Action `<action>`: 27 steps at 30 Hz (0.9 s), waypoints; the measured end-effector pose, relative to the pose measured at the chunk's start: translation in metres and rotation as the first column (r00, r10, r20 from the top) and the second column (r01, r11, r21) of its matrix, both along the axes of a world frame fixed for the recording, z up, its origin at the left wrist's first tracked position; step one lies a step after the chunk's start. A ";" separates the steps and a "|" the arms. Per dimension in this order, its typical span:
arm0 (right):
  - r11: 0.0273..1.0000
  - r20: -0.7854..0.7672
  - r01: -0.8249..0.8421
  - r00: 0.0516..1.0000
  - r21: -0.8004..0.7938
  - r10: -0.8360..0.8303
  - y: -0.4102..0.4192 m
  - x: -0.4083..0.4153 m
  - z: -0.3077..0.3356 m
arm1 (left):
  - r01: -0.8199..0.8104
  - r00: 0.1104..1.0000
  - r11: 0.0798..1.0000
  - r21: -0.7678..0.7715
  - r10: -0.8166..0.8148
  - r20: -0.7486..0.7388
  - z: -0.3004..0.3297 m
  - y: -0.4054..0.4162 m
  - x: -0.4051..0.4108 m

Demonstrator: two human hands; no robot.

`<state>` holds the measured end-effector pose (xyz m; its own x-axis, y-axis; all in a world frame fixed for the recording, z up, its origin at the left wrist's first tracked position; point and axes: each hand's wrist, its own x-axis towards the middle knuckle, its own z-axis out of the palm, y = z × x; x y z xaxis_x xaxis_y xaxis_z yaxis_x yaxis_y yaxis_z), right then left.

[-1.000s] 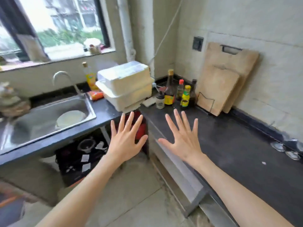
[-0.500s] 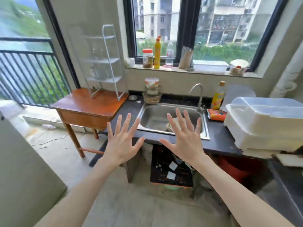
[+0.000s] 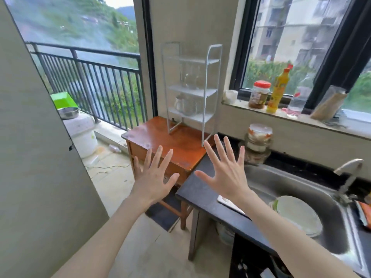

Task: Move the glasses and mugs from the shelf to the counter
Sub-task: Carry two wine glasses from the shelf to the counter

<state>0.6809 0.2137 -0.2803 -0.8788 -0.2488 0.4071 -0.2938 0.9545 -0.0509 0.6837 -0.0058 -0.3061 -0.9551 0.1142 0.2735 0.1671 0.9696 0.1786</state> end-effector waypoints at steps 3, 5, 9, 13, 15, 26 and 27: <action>1.000 0.004 -0.031 1.000 -0.007 0.031 -0.023 -0.053 0.000 | -0.014 0.999 1.000 0.009 0.014 0.046 -0.008 -0.024 -0.045; 0.999 -0.009 -0.029 1.000 -0.026 0.029 -0.038 -0.093 0.002 | 0.000 0.999 1.000 0.007 0.000 0.047 -0.012 -0.044 -0.085; 0.998 -0.045 0.028 0.999 -0.062 -0.031 -0.069 -0.171 0.013 | 0.049 0.999 0.998 0.033 -0.049 0.003 -0.001 -0.084 -0.175; 0.991 -0.018 0.087 0.996 -0.100 -0.089 -0.100 -0.234 0.017 | 0.111 0.994 0.994 0.016 -0.111 -0.019 0.016 -0.112 -0.250; 0.987 -0.007 0.110 0.994 -0.114 -0.112 -0.111 -0.260 0.016 | 0.143 0.990 0.988 0.057 -0.143 -0.003 0.019 -0.117 -0.283; 0.836 0.094 0.156 0.988 -0.527 -0.126 -0.113 -0.417 0.025 | 0.351 0.936 0.893 0.281 -0.343 -0.079 -0.007 -0.089 -0.456; 0.791 0.106 0.163 0.987 -0.590 -0.124 -0.112 -0.433 0.027 | 0.368 0.930 0.872 0.324 -0.355 -0.101 -0.004 -0.085 -0.472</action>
<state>0.2475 0.1018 -0.2536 -0.9120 0.1565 0.3791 -0.1334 0.7608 -0.6351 0.2114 -0.0910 -0.3098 -0.8533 0.3457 0.3904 0.5069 0.7255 0.4655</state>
